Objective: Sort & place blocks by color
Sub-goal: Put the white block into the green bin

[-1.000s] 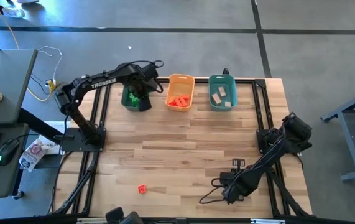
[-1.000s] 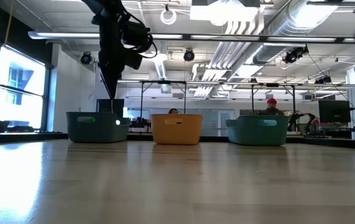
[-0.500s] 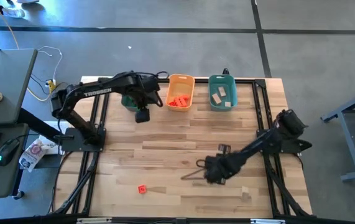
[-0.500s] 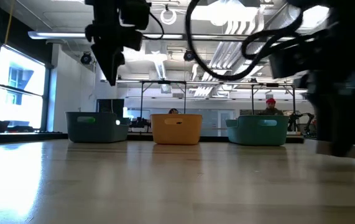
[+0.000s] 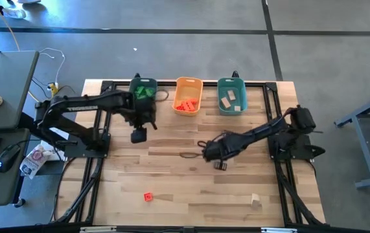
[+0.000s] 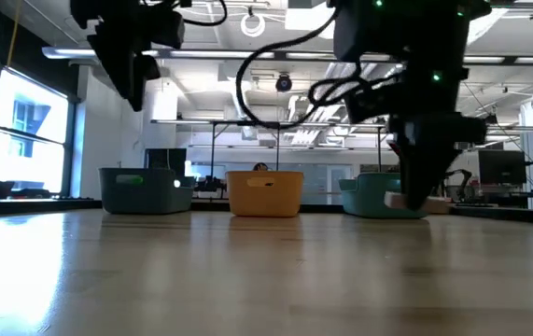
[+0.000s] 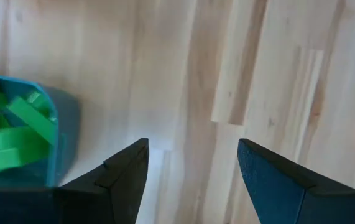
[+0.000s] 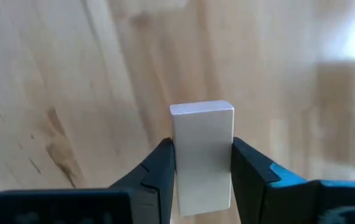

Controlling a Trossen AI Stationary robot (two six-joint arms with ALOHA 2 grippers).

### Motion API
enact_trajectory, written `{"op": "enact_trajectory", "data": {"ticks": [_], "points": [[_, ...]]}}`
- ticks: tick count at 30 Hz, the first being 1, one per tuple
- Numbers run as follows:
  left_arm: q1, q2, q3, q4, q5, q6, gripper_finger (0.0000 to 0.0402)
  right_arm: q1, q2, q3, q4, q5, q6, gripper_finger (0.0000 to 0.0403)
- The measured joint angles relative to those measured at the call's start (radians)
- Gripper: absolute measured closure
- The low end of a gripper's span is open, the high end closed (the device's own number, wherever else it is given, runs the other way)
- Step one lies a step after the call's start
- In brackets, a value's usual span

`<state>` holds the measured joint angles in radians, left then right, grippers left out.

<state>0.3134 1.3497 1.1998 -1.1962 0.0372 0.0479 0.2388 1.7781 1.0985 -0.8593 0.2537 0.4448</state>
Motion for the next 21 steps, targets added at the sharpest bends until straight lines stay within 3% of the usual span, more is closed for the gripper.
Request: {"op": "enact_trajectory", "data": {"ticks": [15, 21], "points": [[-0.248, -0.053, -0.117, 0.083, -0.004, -0.081, 0.0172, -0.205, -0.316, 0.0, -0.006, 0.13, -0.025, 0.0304], [-0.331, -0.053, -0.122, 0.133, -0.005, -0.196, 0.0172, -0.29, -0.405, 0.0, -0.004, 0.206, -0.084, 0.0304]]}}
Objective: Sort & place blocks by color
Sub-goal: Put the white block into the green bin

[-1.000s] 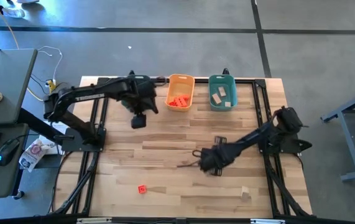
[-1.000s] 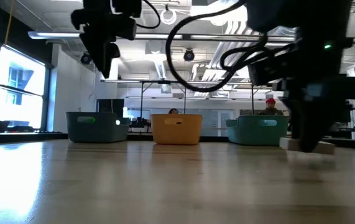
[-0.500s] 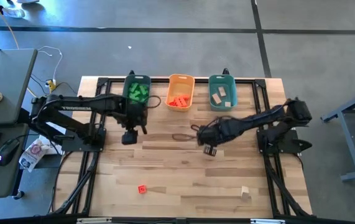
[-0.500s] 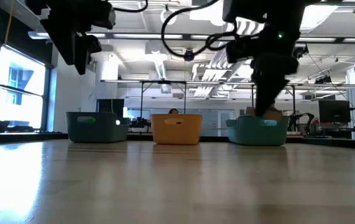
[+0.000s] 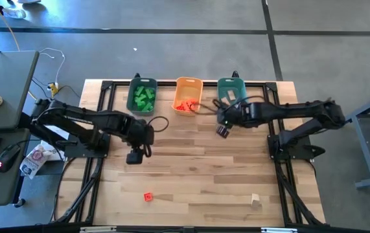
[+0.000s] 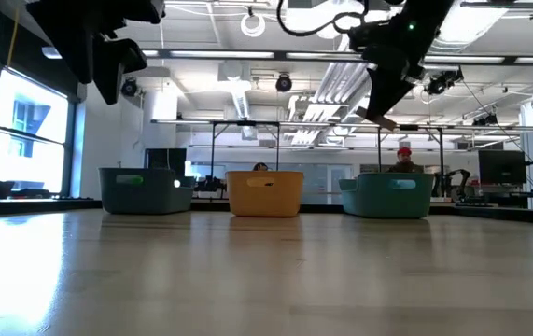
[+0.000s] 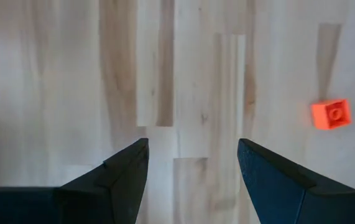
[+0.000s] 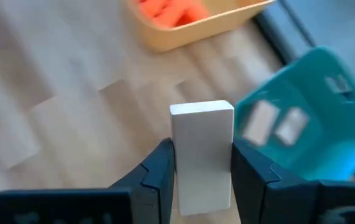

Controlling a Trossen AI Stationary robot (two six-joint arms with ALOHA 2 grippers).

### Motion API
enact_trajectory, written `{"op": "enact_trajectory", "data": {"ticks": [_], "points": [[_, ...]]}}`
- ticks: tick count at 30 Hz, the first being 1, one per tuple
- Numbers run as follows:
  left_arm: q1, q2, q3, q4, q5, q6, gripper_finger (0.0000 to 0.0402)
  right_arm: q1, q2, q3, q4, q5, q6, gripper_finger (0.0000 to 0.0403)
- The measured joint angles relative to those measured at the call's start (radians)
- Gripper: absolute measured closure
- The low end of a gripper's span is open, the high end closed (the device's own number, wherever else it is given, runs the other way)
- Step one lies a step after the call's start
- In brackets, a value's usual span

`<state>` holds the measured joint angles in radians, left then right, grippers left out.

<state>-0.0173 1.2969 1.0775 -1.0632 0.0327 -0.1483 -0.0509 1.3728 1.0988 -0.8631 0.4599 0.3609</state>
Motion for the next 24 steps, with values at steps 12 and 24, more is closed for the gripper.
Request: {"op": "enact_trajectory", "data": {"ticks": [12, 24], "points": [[-0.13, 0.0, 0.0, 0.034, -0.025, -0.275, 0.0172, -0.246, -0.005, 0.0, 0.018, 0.055, -0.004, 0.0304], [-0.221, 0.01, 0.0, 0.036, -0.035, -0.495, 0.0172, -0.476, 0.057, 0.0, 0.037, -0.13, 0.012, 0.0304]]}}
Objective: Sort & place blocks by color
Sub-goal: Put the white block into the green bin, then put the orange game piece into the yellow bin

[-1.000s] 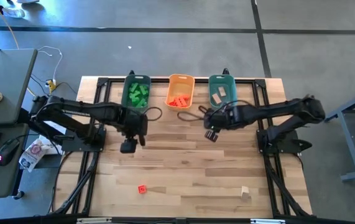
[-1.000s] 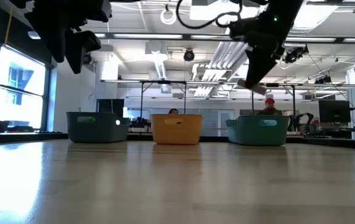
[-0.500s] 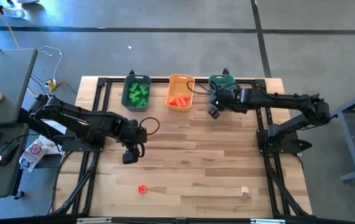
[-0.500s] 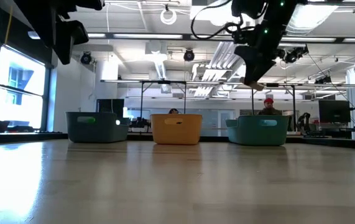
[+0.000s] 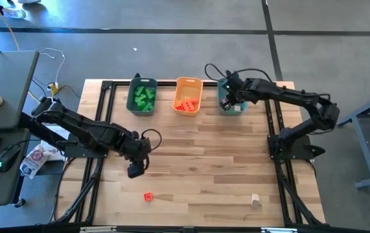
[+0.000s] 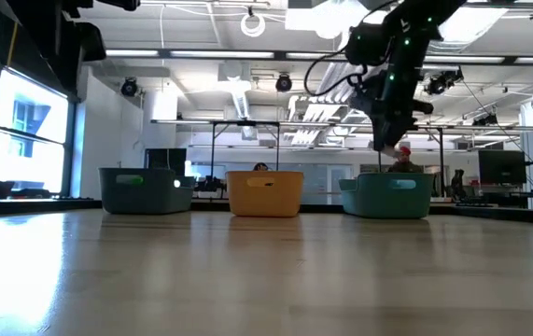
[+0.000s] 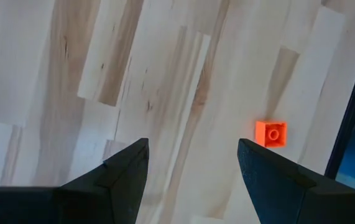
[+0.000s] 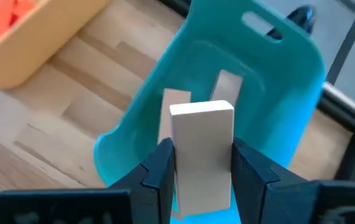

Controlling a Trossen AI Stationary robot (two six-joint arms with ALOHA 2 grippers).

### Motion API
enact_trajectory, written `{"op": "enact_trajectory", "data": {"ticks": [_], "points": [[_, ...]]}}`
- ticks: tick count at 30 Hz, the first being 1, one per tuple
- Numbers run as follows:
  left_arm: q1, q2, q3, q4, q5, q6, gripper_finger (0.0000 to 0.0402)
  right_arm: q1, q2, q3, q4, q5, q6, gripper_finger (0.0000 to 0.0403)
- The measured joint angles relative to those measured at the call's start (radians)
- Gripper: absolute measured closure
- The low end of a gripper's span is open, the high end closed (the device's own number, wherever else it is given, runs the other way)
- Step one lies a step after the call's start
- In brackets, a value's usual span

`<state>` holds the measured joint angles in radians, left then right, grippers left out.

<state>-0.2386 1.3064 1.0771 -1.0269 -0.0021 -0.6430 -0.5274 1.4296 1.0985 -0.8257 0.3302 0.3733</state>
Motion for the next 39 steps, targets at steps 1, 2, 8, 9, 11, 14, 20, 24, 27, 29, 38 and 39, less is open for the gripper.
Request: {"op": "enact_trajectory", "data": {"ticks": [1, 2, 8, 9, 11, 14, 20, 24, 27, 29, 38, 39], "points": [[-0.009, 0.0, 0.0, 0.001, -0.008, -0.021, 0.0172, -0.008, 0.014, 0.0, 0.003, -0.01, -0.003, 0.0304], [-0.019, 0.002, 0.0, 0.001, -0.016, -0.038, 0.0172, -0.014, 0.028, 0.0, 0.007, -0.02, -0.012, 0.0304], [-0.079, 0.007, 0.0, 0.006, -0.038, -0.124, 0.0172, -0.034, 0.102, 0.0, 0.009, -0.027, -0.016, 0.0304], [-0.087, 0.007, 0.0, 0.008, -0.04, -0.137, 0.0172, -0.036, 0.112, 0.0, 0.008, -0.027, -0.016, 0.0304], [-0.1, 0.007, 0.0, 0.012, -0.052, -0.166, 0.0172, -0.036, 0.128, 0.0, 0.008, -0.027, -0.017, 0.0304], [-0.119, 0.007, 0.0, 0.016, -0.074, -0.198, 0.0172, -0.036, 0.143, 0.0, 0.007, -0.045, -0.044, 0.0303], [-0.155, 0.024, 0.0, 0.054, -0.084, -0.235, 0.0172, -0.036, 0.16, 0.0, 0.011, -0.068, -0.069, 0.0261], [-0.176, 0.053, 0.0, 0.066, -0.084, -0.249, 0.0172, -0.036, 0.162, -0.001, 0.019, -0.043, -0.09, 0.0223], [-0.186, 0.085, 0.0, 0.067, -0.082, -0.275, 0.017, -0.038, 0.162, -0.001, 0.026, -0.042, -0.091, 0.0209], [-0.189, 0.106, 0.0, 0.066, -0.056, -0.306, 0.0168, -0.038, 0.162, -0.001, 0.035, -0.04, -0.092, 0.0205], [-0.216, 0.223, 0.0, 0.161, 0.025, -0.289, 0.0165, -0.038, 0.162, -0.001, 0.042, -0.001, -0.124, 0.0204], [-0.222, 0.234, 0.0, 0.173, 0.025, -0.283, 0.0165, -0.038, 0.162, -0.001, 0.042, -0.001, -0.124, 0.0203]]}}
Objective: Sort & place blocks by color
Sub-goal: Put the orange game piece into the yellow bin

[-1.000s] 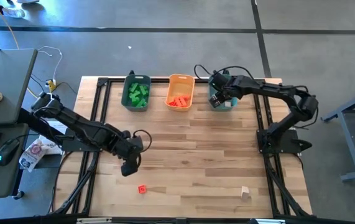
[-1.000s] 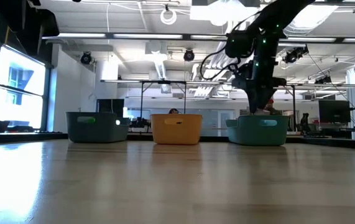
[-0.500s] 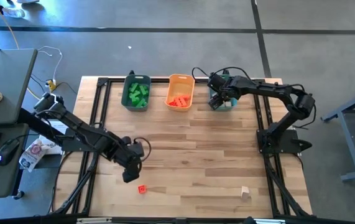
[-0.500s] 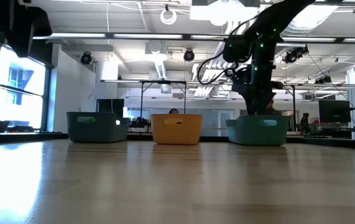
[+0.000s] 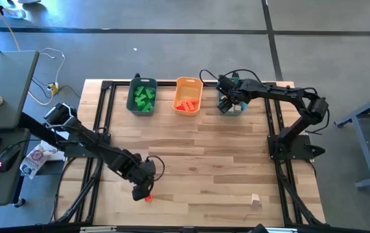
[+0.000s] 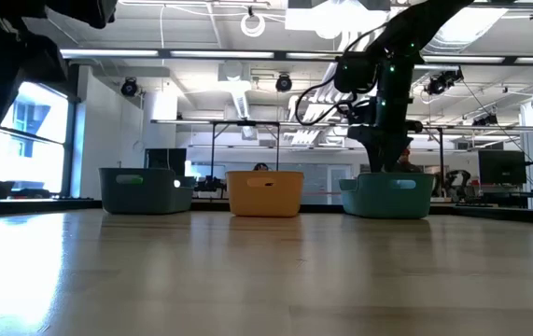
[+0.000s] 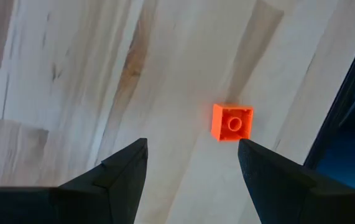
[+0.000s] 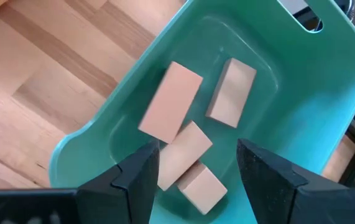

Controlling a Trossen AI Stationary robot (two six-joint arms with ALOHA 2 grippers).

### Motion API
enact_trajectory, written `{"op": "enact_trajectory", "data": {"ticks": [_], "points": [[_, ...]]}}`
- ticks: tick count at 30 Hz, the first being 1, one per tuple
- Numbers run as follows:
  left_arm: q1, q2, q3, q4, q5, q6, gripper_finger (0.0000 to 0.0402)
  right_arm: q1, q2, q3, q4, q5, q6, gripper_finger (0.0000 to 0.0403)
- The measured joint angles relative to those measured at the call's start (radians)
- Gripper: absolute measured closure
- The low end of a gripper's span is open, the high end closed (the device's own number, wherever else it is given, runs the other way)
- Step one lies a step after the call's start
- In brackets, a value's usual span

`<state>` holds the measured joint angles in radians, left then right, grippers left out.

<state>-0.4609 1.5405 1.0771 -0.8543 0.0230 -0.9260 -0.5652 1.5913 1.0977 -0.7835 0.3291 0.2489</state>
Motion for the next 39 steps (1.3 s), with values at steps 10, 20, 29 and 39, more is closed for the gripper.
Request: {"op": "enact_trajectory", "data": {"ticks": [10, 20, 29, 39], "points": [[-0.077, 0.061, 0.0, 0.145, -0.028, -0.022, 0.0165, 0.0, 0.0, 0.0, 0.009, -0.005, 0.003, 0.0203], [-0.117, 0.153, 0.0, 0.175, -0.064, -0.022, 0.0165, 0.0, -0.001, 0.0, 0.017, -0.011, 0.004, 0.0203], [-0.138, 0.221, 0.0, 0.236, -0.064, -0.006, 0.0165, 0.0, -0.001, 0.0, 0.034, -0.011, 0.004, 0.0203], [-0.138, 0.269, 0.0, 0.245, -0.073, -0.005, 0.0167, 0.0, -0.001, 0.0, 0.05, -0.026, 0.004, 0.0203]]}}
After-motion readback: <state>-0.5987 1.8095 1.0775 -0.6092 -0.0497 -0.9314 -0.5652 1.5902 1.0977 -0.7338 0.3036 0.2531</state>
